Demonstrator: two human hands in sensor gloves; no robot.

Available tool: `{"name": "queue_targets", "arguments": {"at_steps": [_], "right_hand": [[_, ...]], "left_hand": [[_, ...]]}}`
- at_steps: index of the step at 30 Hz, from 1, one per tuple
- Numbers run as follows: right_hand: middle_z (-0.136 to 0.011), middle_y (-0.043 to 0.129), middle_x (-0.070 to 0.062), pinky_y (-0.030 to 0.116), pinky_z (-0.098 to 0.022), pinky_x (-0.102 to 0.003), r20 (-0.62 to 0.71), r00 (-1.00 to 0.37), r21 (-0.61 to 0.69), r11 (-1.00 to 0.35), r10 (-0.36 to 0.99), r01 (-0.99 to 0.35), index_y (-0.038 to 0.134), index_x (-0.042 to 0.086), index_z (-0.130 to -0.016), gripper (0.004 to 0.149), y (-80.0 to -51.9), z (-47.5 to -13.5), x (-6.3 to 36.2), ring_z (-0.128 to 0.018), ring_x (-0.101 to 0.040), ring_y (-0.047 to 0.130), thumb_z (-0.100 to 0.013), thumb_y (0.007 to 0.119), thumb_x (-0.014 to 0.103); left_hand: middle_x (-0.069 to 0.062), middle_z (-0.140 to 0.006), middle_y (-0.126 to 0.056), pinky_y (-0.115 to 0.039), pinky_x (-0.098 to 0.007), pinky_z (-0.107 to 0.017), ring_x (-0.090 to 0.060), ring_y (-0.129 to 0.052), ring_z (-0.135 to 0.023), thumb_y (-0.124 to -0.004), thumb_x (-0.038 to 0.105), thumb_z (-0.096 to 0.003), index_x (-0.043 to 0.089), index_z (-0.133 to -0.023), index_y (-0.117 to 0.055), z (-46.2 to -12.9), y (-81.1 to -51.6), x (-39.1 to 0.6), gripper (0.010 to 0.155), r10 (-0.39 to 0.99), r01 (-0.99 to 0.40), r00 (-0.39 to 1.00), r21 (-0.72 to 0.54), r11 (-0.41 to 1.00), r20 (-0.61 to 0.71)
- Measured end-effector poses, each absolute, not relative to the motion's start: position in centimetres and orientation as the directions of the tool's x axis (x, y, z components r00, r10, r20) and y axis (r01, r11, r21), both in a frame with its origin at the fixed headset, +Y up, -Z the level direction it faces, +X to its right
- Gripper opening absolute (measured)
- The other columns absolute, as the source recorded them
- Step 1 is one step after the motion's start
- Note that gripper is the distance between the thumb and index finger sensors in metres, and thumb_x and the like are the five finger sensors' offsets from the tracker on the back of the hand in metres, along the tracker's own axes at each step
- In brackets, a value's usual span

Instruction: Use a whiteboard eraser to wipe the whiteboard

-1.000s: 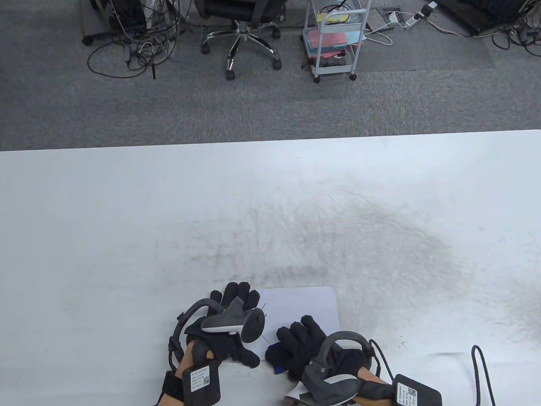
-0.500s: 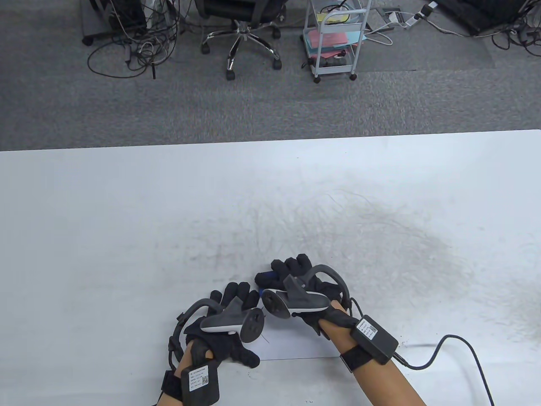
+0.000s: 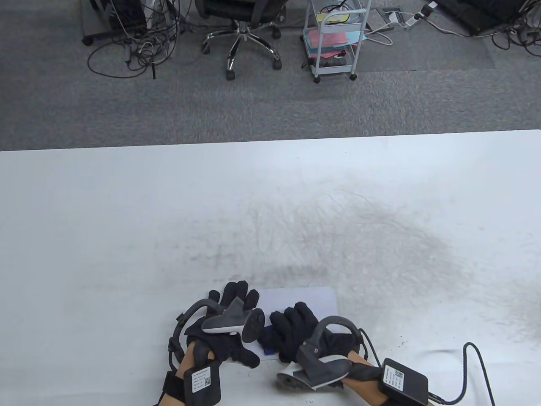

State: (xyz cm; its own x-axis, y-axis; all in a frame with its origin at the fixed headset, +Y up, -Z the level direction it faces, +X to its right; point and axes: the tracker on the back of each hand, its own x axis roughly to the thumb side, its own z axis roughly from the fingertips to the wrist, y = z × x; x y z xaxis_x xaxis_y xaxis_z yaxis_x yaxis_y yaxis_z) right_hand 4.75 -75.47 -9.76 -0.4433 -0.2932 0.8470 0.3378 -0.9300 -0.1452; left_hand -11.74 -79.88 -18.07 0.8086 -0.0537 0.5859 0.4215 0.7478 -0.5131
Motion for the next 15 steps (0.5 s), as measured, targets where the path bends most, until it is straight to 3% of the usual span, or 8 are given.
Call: {"name": "queue_targets", "arguments": {"at_steps": [5,15], "right_hand": [[-0.122,0.057,-0.023,0.057,-0.077,-0.07,0.862,-0.403,-0.155,-0.917,-0.307,0.369,0.045,0.027,-0.116,0.057,-75.2,-8.2,4.9,-0.102,-0.048,0.069,-0.063,0.057,0.042],[-0.126,0.049,-0.019,0.051,-0.081,-0.069,0.799,-0.571,0.036,-0.933,-0.188,0.358,0.041,0.033,-0.117,0.057,-75.1,-14.0,3.7,-0.108,-0.046,0.062,-0.064,0.059,0.043]], "left_hand": [[-0.03,-0.108,0.014,-0.023,-0.071,-0.073,-0.054,0.001,-0.101,-0.059,0.082,-0.0203,0.007,-0.105,0.012,-18.1,-79.9,-11.8,0.134,-0.037,0.411,0.808,-0.517,0.751,0.588],[-0.03,-0.108,0.014,-0.022,-0.071,-0.072,-0.054,0.002,-0.1,-0.06,0.082,-0.0212,0.006,-0.105,0.011,-18.2,-80.0,-12.0,0.134,-0.008,0.386,0.808,-0.519,0.763,0.589]]}}
